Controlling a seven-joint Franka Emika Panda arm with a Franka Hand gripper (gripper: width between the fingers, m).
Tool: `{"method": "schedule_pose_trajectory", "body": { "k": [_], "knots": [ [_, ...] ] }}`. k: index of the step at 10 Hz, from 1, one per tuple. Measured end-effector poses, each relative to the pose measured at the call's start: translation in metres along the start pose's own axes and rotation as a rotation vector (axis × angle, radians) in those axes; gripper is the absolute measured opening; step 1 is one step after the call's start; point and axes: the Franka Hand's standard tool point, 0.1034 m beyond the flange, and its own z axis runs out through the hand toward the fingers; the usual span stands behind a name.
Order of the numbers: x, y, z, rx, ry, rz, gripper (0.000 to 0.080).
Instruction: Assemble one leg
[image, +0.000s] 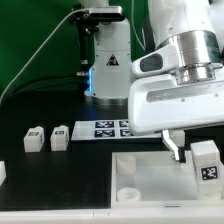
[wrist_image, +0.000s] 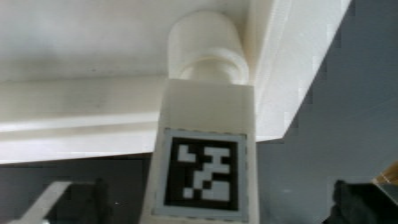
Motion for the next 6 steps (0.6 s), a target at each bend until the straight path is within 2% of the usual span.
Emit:
{"method": "schedule_pose_trajectory", "body": {
  "k": [6],
  "knots": [
    [-0.0010, 0.0001, 0.0006, 0.000, -0.002, 0.000, 0.0649]
  ]
}}
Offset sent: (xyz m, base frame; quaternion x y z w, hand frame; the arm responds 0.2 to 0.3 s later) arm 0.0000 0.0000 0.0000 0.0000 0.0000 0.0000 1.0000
